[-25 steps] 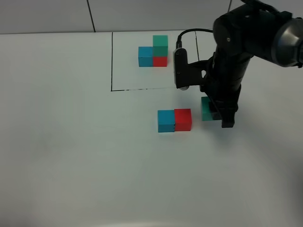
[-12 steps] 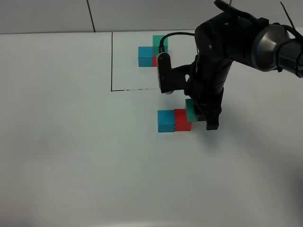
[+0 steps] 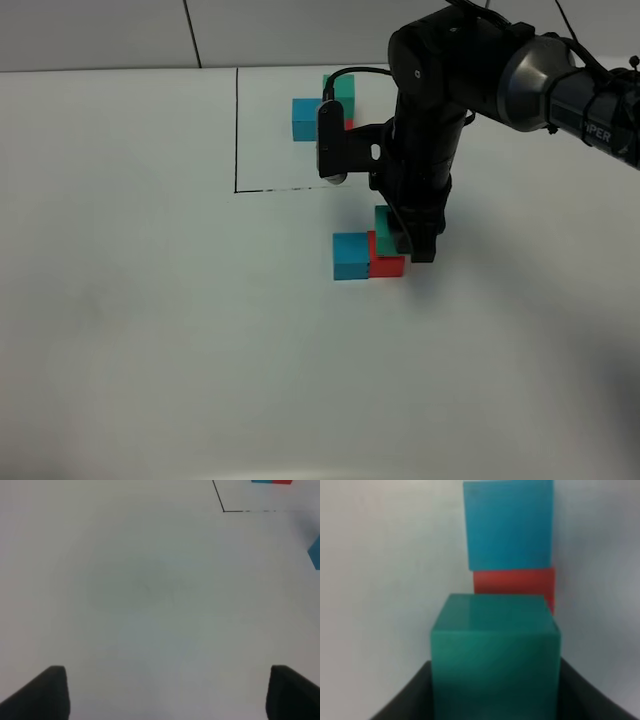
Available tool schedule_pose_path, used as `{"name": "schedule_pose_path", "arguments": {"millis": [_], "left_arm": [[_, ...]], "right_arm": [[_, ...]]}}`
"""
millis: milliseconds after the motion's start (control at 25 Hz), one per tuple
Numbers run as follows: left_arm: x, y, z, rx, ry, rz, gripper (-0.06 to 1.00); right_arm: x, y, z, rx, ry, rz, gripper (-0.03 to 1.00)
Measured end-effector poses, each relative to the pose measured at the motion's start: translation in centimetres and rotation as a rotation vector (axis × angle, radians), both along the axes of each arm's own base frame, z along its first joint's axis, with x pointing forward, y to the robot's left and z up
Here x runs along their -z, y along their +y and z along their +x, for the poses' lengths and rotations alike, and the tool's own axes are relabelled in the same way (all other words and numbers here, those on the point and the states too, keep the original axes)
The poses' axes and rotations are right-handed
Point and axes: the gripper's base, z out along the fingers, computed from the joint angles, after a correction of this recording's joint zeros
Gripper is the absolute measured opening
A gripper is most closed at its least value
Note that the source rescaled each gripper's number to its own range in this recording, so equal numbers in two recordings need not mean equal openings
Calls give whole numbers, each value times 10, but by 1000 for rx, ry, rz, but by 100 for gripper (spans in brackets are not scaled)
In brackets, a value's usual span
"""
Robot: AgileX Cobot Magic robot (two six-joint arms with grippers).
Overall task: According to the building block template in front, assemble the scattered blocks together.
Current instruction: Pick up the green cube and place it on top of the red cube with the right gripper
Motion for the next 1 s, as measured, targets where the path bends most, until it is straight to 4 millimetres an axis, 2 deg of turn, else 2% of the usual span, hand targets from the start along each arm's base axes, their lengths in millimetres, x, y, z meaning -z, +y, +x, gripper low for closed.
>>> {"name": "schedule_pose_path", "arguments": {"millis": [1000], "left_arm": [[0, 0, 0, 0, 0, 0, 89]], "right_arm": [[16, 0, 7, 42, 13, 12, 1]]}}
